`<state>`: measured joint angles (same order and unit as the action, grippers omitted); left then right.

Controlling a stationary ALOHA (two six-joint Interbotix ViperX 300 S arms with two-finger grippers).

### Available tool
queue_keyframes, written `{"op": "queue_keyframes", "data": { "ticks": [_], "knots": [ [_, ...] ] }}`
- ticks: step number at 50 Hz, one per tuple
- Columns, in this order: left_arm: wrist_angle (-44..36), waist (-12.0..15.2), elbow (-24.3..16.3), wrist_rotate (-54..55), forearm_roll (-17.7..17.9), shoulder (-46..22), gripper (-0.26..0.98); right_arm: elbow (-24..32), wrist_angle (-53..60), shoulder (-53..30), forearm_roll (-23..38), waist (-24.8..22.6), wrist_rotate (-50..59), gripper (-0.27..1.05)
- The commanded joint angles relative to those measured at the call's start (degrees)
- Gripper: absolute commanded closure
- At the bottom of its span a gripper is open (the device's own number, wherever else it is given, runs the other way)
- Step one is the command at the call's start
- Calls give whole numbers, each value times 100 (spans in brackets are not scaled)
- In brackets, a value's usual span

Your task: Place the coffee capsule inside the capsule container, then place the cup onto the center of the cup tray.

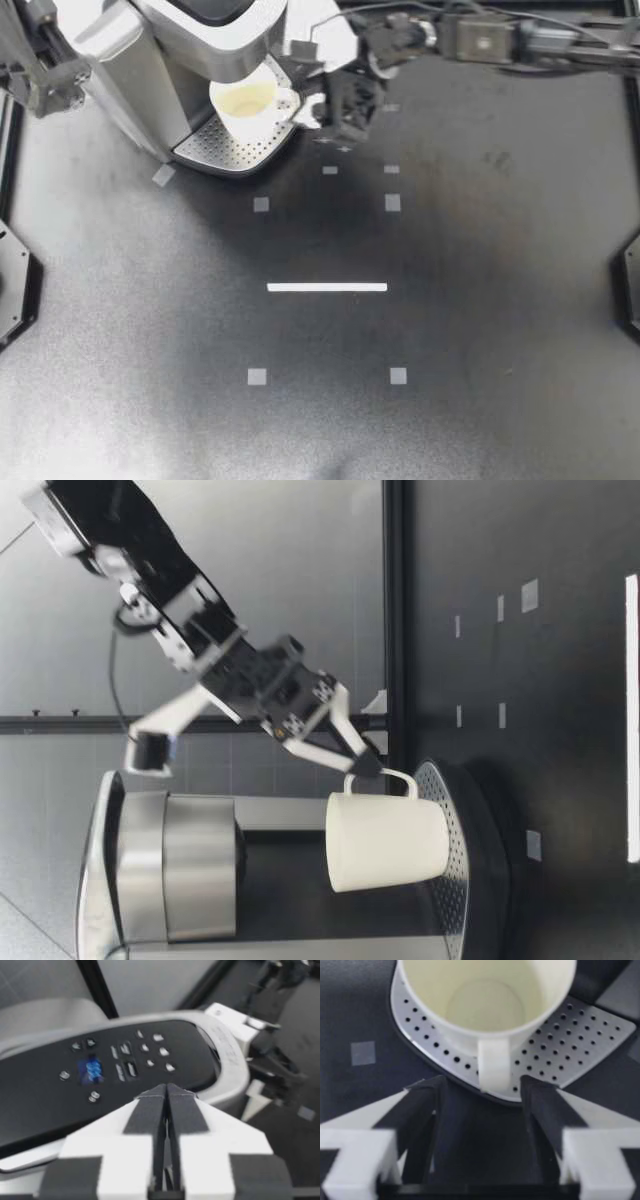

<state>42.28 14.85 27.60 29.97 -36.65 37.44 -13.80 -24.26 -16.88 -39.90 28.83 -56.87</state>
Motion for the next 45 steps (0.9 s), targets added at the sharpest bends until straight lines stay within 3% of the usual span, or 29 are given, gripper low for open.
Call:
{"op": "queue_keyframes", "data": {
  "ticks": [1, 14, 31, 45],
  "knots": [
    [-264, 202, -62, 0, -26, -35, 66, -149, 141, 466, -18, -18, 9, 19],
    [-519, 633, -387, -35, -26, -554, 66, -993, 334, 1318, -105, -18, 62, 20],
    [958, 668, -1652, -668, 132, -1740, 66, -1925, 554, 2250, -844, -62, 290, 27],
    [1283, 668, -2030, -1011, 563, -1978, 66, -2470, 1160, 2971, -1107, -721, 308, 27]
  ]
}}
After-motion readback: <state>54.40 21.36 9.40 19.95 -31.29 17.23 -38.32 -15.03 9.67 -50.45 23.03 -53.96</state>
